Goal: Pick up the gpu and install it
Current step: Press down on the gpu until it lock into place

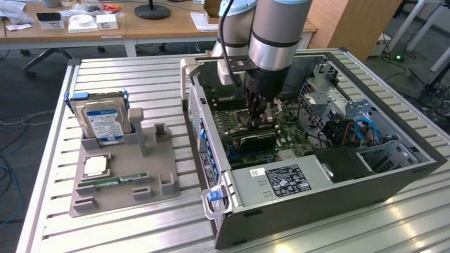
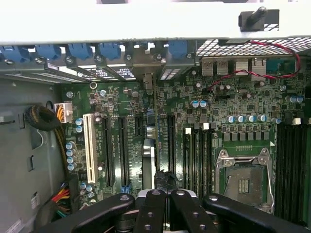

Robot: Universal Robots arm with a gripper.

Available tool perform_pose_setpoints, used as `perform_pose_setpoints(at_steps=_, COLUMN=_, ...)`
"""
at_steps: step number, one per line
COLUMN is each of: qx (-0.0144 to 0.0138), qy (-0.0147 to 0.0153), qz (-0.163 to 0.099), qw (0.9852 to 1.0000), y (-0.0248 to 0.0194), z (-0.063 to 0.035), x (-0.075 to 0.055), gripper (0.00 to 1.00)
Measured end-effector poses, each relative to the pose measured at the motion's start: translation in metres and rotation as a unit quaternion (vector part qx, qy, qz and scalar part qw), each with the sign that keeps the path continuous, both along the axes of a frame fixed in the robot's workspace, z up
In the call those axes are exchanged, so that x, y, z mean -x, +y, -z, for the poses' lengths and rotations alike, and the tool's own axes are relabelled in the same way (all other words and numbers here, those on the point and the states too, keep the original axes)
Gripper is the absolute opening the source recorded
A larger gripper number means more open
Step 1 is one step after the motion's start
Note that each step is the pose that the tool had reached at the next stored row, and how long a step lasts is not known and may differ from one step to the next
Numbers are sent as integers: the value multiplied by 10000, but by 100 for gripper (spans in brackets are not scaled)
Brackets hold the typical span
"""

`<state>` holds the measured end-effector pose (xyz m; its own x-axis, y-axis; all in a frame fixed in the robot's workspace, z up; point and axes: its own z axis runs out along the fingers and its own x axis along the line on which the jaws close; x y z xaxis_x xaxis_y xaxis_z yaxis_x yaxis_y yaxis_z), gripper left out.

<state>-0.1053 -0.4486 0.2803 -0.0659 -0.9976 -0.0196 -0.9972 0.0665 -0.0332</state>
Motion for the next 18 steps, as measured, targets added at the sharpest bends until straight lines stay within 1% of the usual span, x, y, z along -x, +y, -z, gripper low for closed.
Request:
perform_pose_setpoints(at_steps=5, qx=1, qy=0, qz=0, qw=10000, y=-16, z=24, x=2, gripper=11)
perform_pose_setpoints(at_steps=8, qx=2, qy=1, qz=-1, qw=10000, y=-18, z=26, x=1, gripper=11)
perform_pose_setpoints(at_steps=11, qx=0, qy=0, qz=-1, qw=10000, y=-46, z=27, x=3, gripper=11)
perform_pose_setpoints(at_steps=18, qx=1, qy=0, qz=-1, qw=10000, y=-44, z=54, x=52, gripper=11)
